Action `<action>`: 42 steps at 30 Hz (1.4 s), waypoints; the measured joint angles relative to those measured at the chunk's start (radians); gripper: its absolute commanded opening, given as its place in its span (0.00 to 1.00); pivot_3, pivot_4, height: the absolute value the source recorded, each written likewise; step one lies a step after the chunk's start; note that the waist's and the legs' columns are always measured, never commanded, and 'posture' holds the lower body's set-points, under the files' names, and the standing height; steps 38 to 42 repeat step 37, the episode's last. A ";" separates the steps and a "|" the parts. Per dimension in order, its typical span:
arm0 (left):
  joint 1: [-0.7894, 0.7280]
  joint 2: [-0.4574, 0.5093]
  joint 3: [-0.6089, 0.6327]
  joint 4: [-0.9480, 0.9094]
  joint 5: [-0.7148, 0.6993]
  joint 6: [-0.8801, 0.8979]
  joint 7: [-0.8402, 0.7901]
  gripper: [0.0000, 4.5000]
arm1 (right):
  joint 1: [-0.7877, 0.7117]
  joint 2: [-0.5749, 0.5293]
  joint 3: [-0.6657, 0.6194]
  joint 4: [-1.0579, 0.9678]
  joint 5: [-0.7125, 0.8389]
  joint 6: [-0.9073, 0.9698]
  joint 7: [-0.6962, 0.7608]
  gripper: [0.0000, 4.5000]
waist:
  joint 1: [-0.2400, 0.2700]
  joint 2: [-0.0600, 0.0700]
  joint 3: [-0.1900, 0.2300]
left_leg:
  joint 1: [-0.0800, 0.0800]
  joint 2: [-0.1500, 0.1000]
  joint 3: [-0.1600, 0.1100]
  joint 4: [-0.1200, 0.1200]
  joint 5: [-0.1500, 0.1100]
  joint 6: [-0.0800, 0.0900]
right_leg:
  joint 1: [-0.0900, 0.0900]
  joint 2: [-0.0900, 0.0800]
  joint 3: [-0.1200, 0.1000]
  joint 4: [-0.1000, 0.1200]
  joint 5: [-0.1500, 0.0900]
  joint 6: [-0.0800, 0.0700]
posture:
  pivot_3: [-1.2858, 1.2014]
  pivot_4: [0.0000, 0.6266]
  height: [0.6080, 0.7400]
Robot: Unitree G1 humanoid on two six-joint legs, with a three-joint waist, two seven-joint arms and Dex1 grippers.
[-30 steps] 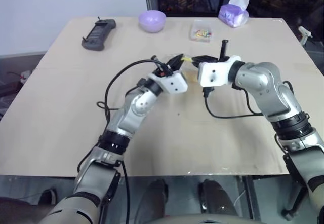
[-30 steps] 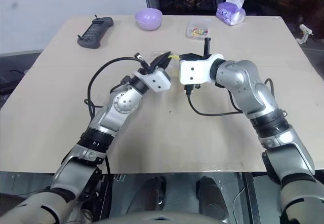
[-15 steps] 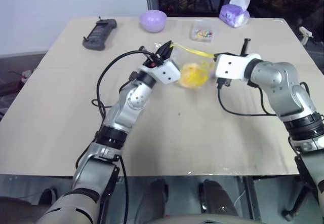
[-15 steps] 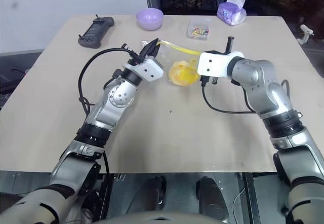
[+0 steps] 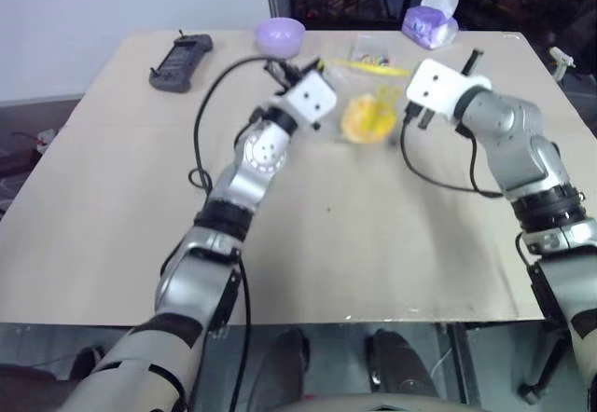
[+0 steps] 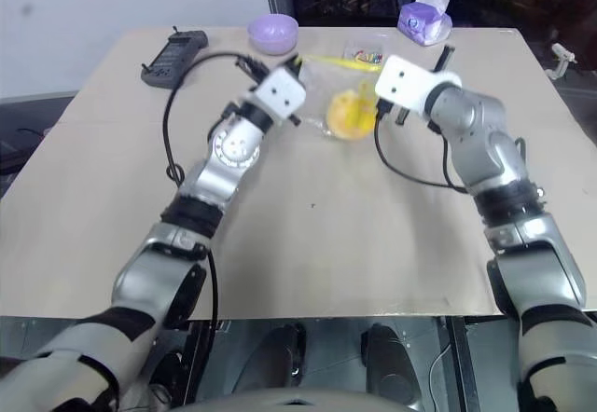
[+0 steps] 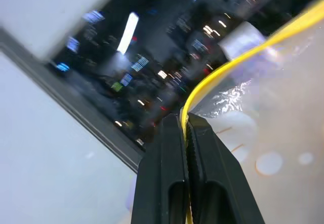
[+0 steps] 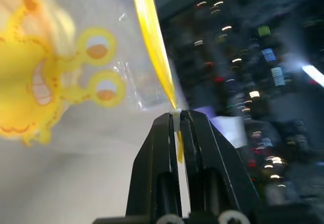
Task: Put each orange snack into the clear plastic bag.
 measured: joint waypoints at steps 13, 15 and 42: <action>0.718 0.278 -0.039 -0.611 -0.251 0.128 -0.524 0.00 | 0.663 -0.171 -0.069 -0.744 0.419 0.338 0.469 0.02 | 0.001 0.001 -0.001 | -0.006 0.002 -0.002 -0.006 -0.001 0.001 | -0.002 -0.001 -0.002 -0.011 0.000 0.000 | 0.52 0.24 1.00; 0.794 0.286 -0.040 -0.700 -0.289 0.217 -0.577 0.20 | 0.735 -0.173 -0.067 -0.788 0.446 0.403 0.473 0.22 | 0.007 0.002 0.000 | -0.006 0.001 -0.002 0.000 -0.003 0.005 | -0.002 -0.001 -0.002 -0.004 0.000 0.000 | 0.52 0.24 1.00; 1.028 0.473 0.404 -0.979 -0.946 0.904 -0.865 0.99 | 1.061 -0.231 -0.698 -0.729 0.967 0.476 0.629 0.65 | 0.018 0.001 0.001 | 0.021 0.004 -0.003 -0.002 -0.004 0.007 | 0.028 0.002 -0.004 -0.012 0.000 0.000 | 0.52 0.24 1.00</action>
